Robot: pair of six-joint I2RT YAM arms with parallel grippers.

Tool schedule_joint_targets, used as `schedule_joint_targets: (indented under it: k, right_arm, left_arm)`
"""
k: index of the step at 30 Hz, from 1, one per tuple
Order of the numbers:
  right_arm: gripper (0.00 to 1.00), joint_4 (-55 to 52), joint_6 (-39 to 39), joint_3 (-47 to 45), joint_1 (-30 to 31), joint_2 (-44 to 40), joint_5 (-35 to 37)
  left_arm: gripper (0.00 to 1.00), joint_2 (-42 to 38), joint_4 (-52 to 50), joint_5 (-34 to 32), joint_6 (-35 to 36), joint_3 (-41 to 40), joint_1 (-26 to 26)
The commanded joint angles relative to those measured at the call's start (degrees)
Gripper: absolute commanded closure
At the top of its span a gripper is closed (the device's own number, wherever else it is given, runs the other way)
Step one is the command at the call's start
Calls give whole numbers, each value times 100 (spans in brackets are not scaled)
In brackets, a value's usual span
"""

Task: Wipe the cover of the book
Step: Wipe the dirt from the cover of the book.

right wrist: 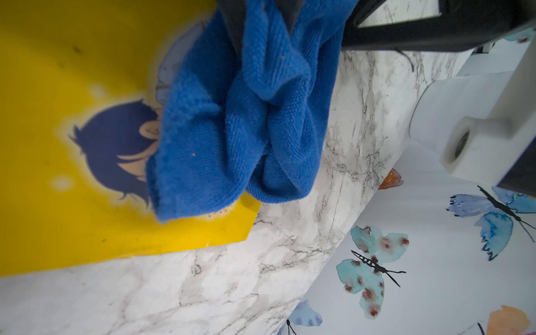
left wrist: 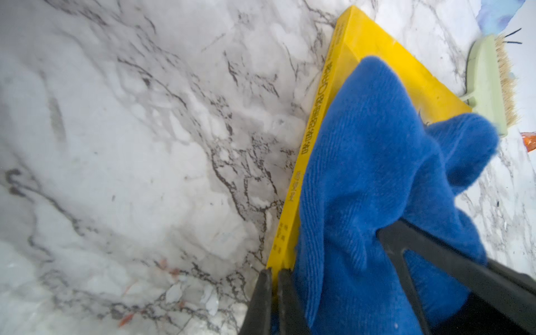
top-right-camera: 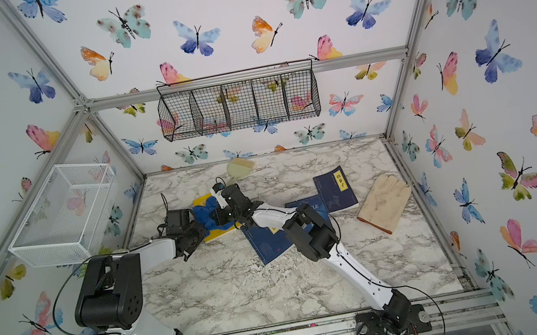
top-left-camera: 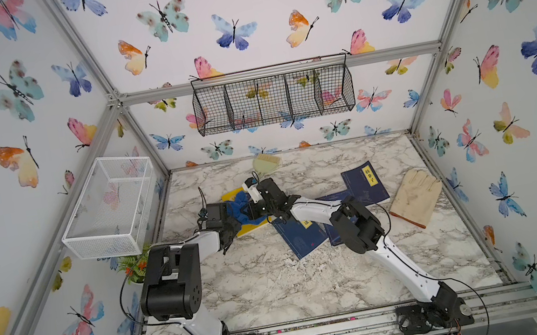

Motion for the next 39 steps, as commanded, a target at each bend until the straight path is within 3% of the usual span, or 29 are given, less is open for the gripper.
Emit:
schedule_joint_targets:
  k: [1,6,14,16,20,25,29,31,34,37,39]
  right_arm:
    - [99,-649,182,-1092,-16,-135,-178]
    - [99,-298,216,-1727,3,-620,-133]
    - [99,-1224,-43,692,-41,694,223]
    - [99,-1199,34,935,-66,959,343]
    - [99,-1008,278,463,-72,920,168]
    - [99,-421,392,-1190,-75,-90,209]
    - [99,-331,320,-1557,-77,-481,414]
    - [99,-399,288,-1224,-76,-339,555]
    - [98,-931,253,98,-124,360,688]
    - [96,-1131,576,1375,-240,1120,702]
    - [96,-921,946,1724,-325,1406,705]
  left_arm:
    - [92,142,-860,284,26,-234,-67]
    - [92,158,-857,301,61,-221,-66]
    - [92,109,-826,279,44,-284,-69]
    - [91,107,-822,301,35,-291,-68]
    - [91,118,-833,314,43,-265,-71]
    - [92,144,-844,334,75,-242,-73]
    - [91,171,-827,357,62,-223,-69]
    - [92,140,-789,350,36,-264,-74]
    - [91,64,-689,347,-41,-371,-78]
    - [92,39,-637,396,-68,-416,-82]
    - [92,47,-630,428,-75,-416,-96]
